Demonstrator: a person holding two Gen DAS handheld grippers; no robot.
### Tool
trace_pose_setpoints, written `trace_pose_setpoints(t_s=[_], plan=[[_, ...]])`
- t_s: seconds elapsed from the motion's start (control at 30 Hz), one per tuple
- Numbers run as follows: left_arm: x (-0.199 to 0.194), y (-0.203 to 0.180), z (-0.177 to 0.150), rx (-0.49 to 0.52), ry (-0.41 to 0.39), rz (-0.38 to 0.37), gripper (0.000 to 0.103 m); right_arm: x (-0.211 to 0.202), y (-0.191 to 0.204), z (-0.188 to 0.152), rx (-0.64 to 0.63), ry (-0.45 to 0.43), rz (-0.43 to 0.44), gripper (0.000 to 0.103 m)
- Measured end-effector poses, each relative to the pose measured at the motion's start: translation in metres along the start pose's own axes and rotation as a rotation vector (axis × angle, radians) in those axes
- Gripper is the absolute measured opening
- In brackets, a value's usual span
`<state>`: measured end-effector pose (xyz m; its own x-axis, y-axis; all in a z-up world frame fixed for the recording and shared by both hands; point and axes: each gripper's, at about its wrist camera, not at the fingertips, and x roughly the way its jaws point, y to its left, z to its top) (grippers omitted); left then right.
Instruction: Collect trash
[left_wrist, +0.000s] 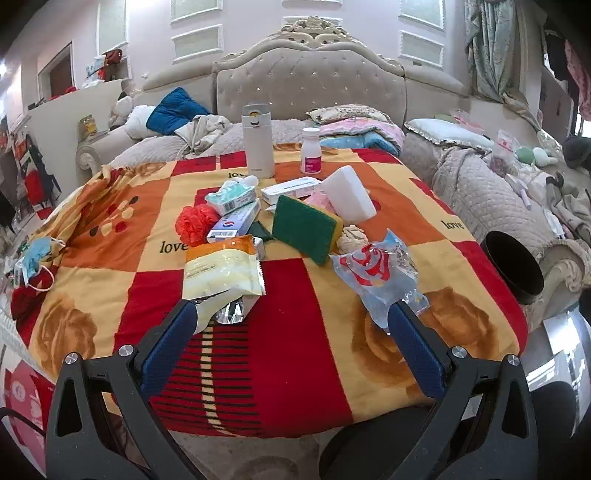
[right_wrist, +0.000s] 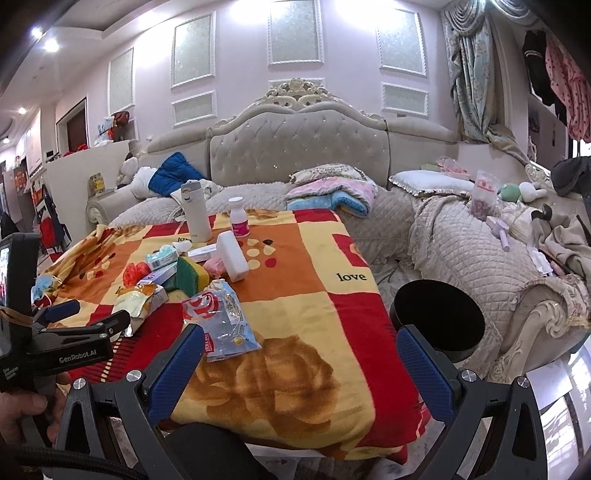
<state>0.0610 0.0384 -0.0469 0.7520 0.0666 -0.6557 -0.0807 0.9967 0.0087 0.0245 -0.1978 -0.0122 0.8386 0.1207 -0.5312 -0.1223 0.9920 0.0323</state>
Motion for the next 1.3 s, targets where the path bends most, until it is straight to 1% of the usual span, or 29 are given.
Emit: trace_pose_setpoints(t_s=[0.2, 0.3, 0.4, 0.67, 0.9, 1.03, 1.13, 1.2, 1.3], plan=[[0.003, -0.002, 0.0, 0.004, 0.013, 0.026, 0.103, -0.002, -0.003, -0.005, 0.001, 0.003, 0.009, 0.103], [0.009, 0.002, -0.002, -0.038, 0.042, 0.005, 0.103, 0.004, -0.004, -0.007, 0.007, 0.018, 0.025, 0.103], [0.015, 0.007, -0.005, -0.072, 0.058, 0.001, 0.103, 0.008, -0.005, -0.01, 0.004, 0.032, 0.038, 0.103], [0.029, 0.007, -0.009, -0.05, 0.09, 0.04, 0.103, 0.021, -0.007, -0.013, 0.006, 0.055, 0.059, 0.103], [0.043, 0.009, -0.015, -0.054, 0.127, 0.008, 0.103, 0.03, -0.004, -0.014, -0.001, 0.07, 0.073, 0.103], [0.048, 0.019, -0.02, -0.066, 0.131, -0.008, 0.103, 0.035, 0.001, -0.015, -0.016, 0.081, 0.082, 0.103], [0.053, 0.039, -0.033, -0.082, 0.138, -0.007, 0.103, 0.04, 0.005, -0.016, -0.023, 0.088, 0.127, 0.103], [0.06, 0.056, -0.043, -0.098, 0.156, 0.004, 0.103, 0.046, 0.009, -0.017, -0.027, 0.096, 0.199, 0.103], [0.071, 0.079, -0.051, -0.119, 0.171, 0.013, 0.103, 0.06, 0.019, -0.02, -0.05, 0.105, 0.255, 0.103]])
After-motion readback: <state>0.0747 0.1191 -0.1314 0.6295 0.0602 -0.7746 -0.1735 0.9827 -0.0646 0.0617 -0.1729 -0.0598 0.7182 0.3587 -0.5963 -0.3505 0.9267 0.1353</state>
